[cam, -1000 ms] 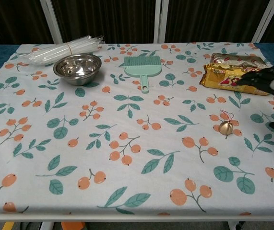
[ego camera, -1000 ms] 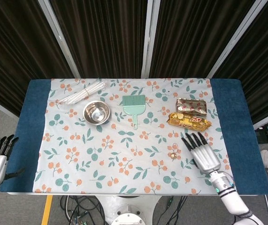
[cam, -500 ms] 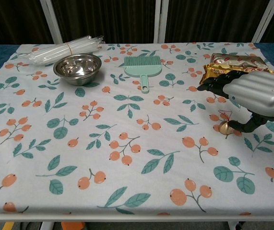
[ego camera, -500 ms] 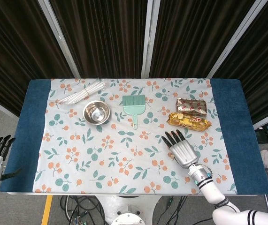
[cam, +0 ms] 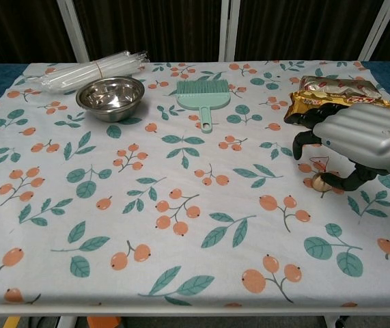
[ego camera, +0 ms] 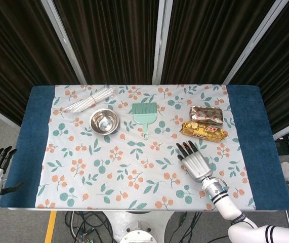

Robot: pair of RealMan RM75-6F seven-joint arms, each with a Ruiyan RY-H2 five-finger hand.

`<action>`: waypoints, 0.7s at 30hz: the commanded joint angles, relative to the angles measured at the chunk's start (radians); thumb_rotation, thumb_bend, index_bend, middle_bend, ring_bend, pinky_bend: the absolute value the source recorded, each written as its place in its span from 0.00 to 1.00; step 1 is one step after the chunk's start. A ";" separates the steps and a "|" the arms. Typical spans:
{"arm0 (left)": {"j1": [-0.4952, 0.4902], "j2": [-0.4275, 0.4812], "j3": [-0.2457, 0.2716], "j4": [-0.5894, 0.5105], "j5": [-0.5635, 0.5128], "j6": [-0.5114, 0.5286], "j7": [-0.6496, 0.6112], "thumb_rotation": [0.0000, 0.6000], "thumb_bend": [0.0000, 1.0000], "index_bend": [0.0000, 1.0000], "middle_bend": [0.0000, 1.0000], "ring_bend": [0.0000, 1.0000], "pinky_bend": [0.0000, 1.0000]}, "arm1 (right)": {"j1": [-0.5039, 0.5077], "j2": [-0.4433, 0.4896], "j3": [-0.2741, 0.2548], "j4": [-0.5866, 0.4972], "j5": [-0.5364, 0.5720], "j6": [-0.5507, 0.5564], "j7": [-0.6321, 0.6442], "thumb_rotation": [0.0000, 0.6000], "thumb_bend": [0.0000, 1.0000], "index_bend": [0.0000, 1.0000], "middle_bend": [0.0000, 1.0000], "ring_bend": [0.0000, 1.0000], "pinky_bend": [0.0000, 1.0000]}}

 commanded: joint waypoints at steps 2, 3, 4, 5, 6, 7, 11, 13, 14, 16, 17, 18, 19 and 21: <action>0.000 -0.001 0.001 0.001 0.000 -0.002 -0.002 1.00 0.04 0.09 0.04 0.00 0.15 | 0.003 0.002 -0.005 -0.001 -0.003 0.009 0.007 1.00 0.35 0.38 0.00 0.00 0.00; -0.001 -0.001 0.001 0.002 0.001 -0.003 -0.002 1.00 0.04 0.09 0.04 0.00 0.15 | 0.004 0.003 -0.006 -0.001 -0.003 0.010 0.009 1.00 0.35 0.39 0.00 0.00 0.00; -0.001 -0.001 0.002 0.001 0.001 -0.004 -0.002 1.00 0.04 0.09 0.04 0.00 0.15 | 0.005 0.004 -0.008 -0.001 -0.003 0.012 0.011 1.00 0.35 0.39 0.00 0.00 0.00; -0.002 0.000 0.002 0.001 0.002 -0.005 -0.001 1.00 0.04 0.09 0.04 0.00 0.15 | 0.005 0.004 -0.010 -0.001 -0.004 0.014 0.011 1.00 0.35 0.40 0.00 0.00 0.00; -0.002 0.000 0.003 0.000 0.002 -0.006 -0.002 1.00 0.04 0.09 0.04 0.00 0.15 | 0.006 0.004 -0.011 -0.001 -0.004 0.015 0.012 1.00 0.35 0.41 0.00 0.00 0.00; -0.002 0.001 0.004 -0.001 0.003 -0.007 -0.002 1.00 0.04 0.09 0.04 0.00 0.15 | 0.006 0.005 -0.013 -0.001 -0.003 0.017 0.014 1.00 0.35 0.41 0.00 0.00 0.00; -0.003 0.002 0.007 -0.001 0.005 -0.011 -0.002 1.00 0.04 0.09 0.04 0.00 0.15 | 0.007 0.007 -0.021 -0.002 -0.004 0.023 0.017 1.00 0.35 0.41 0.00 0.00 0.00; -0.003 0.002 0.008 -0.002 0.005 -0.013 -0.003 1.00 0.04 0.09 0.04 0.00 0.15 | 0.007 0.011 -0.027 -0.005 -0.005 0.026 0.018 1.00 0.35 0.41 0.00 0.00 0.00; -0.003 0.003 0.008 -0.002 0.005 -0.014 -0.004 1.00 0.04 0.09 0.04 0.00 0.15 | 0.006 0.014 -0.029 -0.008 -0.005 0.028 0.019 1.00 0.35 0.41 0.00 0.00 0.00; -0.004 0.003 0.009 -0.002 0.005 -0.016 -0.005 1.00 0.04 0.09 0.04 0.00 0.15 | 0.005 0.018 -0.032 -0.011 -0.007 0.036 0.019 1.00 0.35 0.41 0.00 0.00 0.00; -0.004 0.004 0.009 -0.002 0.005 -0.016 -0.005 1.00 0.04 0.09 0.04 0.00 0.15 | 0.005 0.020 -0.033 -0.012 -0.008 0.037 0.018 1.00 0.35 0.41 0.00 0.00 0.00; -0.004 0.003 0.010 -0.002 0.005 -0.018 -0.005 1.00 0.04 0.09 0.04 0.00 0.15 | 0.006 0.023 -0.034 -0.014 -0.007 0.038 0.019 1.00 0.35 0.41 0.00 0.00 0.00; -0.005 0.003 0.010 -0.002 0.005 -0.019 -0.005 1.00 0.04 0.09 0.04 0.00 0.15 | 0.006 0.025 -0.036 -0.015 -0.007 0.038 0.018 1.00 0.35 0.41 0.00 0.00 0.00; -0.005 0.003 0.010 -0.002 0.005 -0.020 -0.006 1.00 0.04 0.09 0.04 0.00 0.15 | 0.007 0.026 -0.040 -0.015 -0.007 0.039 0.016 1.00 0.35 0.41 0.00 0.00 0.00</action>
